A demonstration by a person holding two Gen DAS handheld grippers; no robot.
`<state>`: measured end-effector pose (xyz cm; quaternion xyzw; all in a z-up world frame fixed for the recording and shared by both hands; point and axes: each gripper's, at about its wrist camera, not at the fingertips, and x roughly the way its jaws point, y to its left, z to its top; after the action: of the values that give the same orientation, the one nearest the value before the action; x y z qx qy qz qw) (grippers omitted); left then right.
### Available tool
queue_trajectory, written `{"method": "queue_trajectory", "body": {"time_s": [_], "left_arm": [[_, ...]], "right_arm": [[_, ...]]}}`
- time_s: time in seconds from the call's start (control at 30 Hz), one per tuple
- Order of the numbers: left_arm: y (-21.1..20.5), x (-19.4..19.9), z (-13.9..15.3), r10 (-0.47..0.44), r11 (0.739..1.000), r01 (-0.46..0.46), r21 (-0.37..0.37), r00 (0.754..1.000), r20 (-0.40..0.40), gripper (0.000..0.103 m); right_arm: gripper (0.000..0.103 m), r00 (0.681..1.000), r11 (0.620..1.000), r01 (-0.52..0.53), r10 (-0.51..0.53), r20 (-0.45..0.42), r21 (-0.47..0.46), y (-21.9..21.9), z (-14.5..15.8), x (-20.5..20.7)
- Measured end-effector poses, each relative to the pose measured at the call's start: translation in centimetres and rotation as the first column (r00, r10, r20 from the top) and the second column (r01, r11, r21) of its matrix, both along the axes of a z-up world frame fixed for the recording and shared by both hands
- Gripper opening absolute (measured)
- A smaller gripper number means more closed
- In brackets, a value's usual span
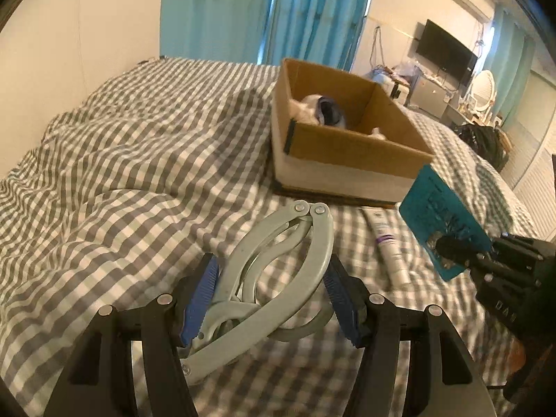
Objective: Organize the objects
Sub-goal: 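Carry the clip and blister pack over the box and release them inside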
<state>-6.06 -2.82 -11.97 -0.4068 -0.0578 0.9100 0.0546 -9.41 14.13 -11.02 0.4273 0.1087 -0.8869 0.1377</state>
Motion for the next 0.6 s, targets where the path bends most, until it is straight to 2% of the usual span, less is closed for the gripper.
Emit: {"method": "queue_trajectory", "body": {"time_s": [0.23,0.4,0.6], "left_arm": [[1.6,1.4,2.7,-0.020,1.000,0.021,0.023,0.999,-0.031,0.064],[2.9,1.5,6.4,-0.043,0.999,0.045,0.026,0.995,-0.092,0.064],[3.7,-0.2,12.0,-0.050,0.999,0.053,0.011,0.982,-0.182,0.064]], "right_arm": [[0.009,0.997,0.997,0.003,-0.009,-0.075,-0.072,2.4,4.7,2.1],[0.009,0.991,0.997,-0.002,-0.008,-0.132,-0.076,3.4,7.8,3.0],[0.009,0.978,0.995,-0.027,0.006,-0.208,-0.097,3.8,11.9,2.9]]}}
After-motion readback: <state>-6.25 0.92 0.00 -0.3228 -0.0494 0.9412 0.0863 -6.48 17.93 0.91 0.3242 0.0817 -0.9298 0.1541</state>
